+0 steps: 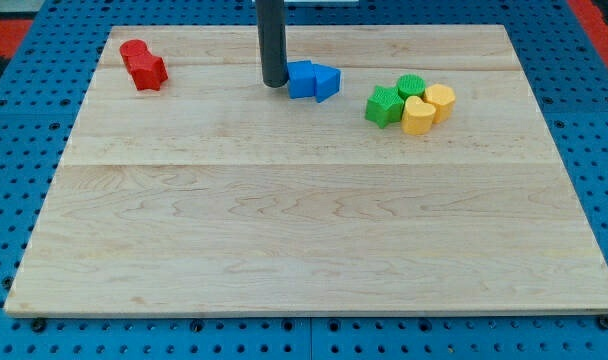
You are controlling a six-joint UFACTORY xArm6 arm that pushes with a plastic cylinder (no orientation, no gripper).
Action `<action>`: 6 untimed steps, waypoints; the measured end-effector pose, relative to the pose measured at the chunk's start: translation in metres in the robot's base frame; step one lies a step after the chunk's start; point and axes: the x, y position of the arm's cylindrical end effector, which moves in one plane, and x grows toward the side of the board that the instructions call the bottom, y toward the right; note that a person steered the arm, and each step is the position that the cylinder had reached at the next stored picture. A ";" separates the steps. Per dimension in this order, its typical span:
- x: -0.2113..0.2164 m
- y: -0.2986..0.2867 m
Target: Point at the red circle
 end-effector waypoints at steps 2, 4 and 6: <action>-0.071 -0.030; -0.101 -0.063; -0.101 -0.181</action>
